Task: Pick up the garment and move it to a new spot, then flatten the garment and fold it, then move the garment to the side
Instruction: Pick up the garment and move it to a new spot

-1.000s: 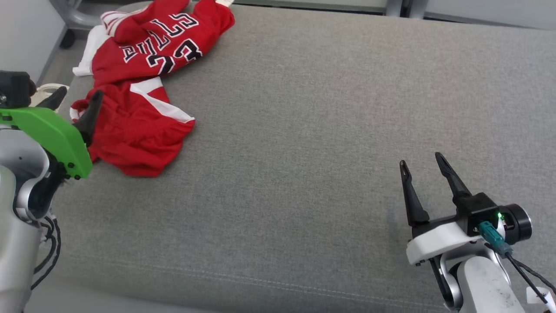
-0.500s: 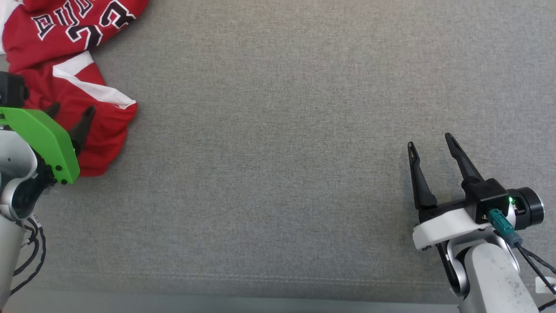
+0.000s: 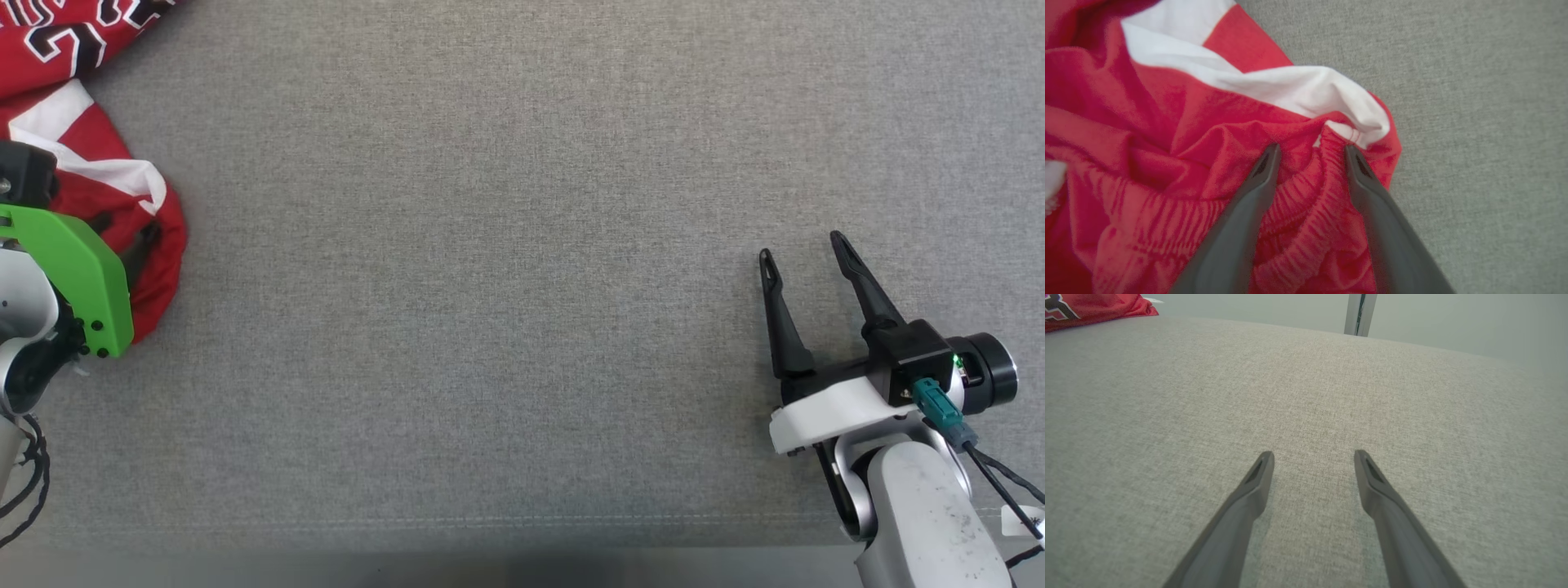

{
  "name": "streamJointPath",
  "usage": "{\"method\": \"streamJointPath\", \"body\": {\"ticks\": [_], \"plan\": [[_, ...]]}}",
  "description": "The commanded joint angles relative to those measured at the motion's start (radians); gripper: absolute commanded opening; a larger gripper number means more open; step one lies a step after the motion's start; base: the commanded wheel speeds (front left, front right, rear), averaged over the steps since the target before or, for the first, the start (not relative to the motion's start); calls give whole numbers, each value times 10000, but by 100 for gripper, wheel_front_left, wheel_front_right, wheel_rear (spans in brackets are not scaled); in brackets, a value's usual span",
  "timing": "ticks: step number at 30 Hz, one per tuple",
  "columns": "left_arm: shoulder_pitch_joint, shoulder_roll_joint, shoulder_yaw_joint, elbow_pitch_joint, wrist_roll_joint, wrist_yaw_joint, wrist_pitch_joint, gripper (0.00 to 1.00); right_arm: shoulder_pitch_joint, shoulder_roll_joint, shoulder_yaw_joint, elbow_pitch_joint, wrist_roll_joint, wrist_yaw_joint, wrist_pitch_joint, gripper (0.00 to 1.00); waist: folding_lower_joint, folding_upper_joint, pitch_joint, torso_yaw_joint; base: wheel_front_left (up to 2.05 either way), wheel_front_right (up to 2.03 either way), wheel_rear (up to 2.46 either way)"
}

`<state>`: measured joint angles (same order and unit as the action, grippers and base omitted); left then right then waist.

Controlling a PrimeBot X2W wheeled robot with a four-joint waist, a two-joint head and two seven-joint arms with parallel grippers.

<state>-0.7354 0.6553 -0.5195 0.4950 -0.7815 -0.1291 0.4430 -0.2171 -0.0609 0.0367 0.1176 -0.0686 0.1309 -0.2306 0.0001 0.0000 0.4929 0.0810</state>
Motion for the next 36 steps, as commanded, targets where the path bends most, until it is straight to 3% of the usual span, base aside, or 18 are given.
{"method": "streamJointPath", "body": {"ticks": [1, 3, 19, 30, 36], "plan": [[-106, 147, -76, 94, -56, -16, 101, 39, -137, -16, -51, 21, -29, -3, -68, 100, -1, 0, 12, -25, 0, 0, 0], [-141, 253, -156, 82, -69, 3, 121, 0, -140, 3, -89, 76, -50, -3, -100, 100, -1, 0, -25, -12, 0, 0, 0], [-688, 520, -347, -1138, -382, 2, -1649, 0, -36, 92, -181, 702, 195, -3, -286, 100, -1, 0, -1395, 226, 0, 0, 0], [-1357, 736, -1398, -2692, -392, 1, -1369, 0, 229, 104, -194, 1029, 619, -3, -346, 100, -1, 0, -2481, -192, 0, 0, 0], [-1966, 443, -2365, -3406, -303, 1, -1145, 0, 287, 104, -160, 1034, 926, -3, -341, 100, -1, 0, -2879, -760, 0, 0, 0]]}}
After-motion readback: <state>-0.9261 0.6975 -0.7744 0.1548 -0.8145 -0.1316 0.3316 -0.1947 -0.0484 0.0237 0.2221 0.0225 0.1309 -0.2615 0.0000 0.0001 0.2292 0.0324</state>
